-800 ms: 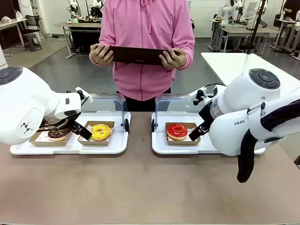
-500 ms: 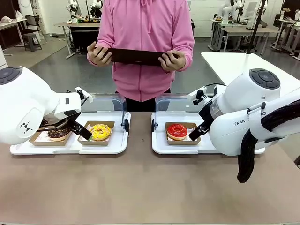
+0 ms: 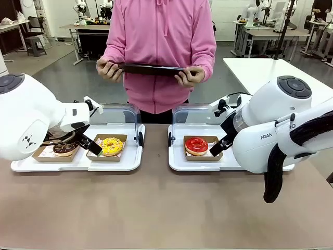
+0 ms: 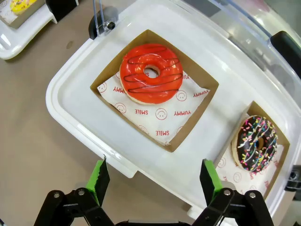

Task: Provide the desired donut to the person.
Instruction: Pick up and lift the Paper togo box containing the Donut pointed at by the person.

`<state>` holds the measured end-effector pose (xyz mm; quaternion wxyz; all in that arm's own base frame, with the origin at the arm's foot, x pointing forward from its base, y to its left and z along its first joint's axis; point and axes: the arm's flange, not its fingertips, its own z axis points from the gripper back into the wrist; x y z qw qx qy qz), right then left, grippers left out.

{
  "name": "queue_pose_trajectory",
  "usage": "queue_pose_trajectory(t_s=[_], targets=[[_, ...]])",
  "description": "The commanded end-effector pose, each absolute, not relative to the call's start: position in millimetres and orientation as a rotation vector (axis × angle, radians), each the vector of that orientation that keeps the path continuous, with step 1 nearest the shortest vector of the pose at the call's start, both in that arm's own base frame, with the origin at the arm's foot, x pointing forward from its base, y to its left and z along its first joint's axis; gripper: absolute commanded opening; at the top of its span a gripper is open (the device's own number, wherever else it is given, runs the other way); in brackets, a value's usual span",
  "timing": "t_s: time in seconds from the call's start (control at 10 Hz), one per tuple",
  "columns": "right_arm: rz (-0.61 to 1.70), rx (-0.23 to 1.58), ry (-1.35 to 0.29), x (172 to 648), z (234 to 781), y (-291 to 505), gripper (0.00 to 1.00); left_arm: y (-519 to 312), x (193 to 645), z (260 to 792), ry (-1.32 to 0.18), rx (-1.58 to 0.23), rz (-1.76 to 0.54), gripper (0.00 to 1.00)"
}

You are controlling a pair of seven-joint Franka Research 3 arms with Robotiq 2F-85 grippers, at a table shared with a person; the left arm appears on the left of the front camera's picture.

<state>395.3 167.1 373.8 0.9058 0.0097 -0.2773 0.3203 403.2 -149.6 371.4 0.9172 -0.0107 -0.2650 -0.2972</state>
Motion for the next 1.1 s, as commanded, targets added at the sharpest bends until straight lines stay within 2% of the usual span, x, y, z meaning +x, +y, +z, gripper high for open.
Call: queue_pose_trajectory(t_s=[0.0, 0.8, 1.0], targets=[[0.661, 0.020, -0.573, 395, 374, 167, 1.00, -150, 403, 372, -0.546, -0.022, -0.611, 1.00], [0.662, 0.020, -0.573, 395, 374, 167, 1.00, -150, 403, 372, -0.546, -0.022, -0.611, 1.00], [0.737, 0.018, -0.595, 390, 413, 130, 1.00, -132, 397, 388, -0.528, -0.047, -0.623, 1.00]])
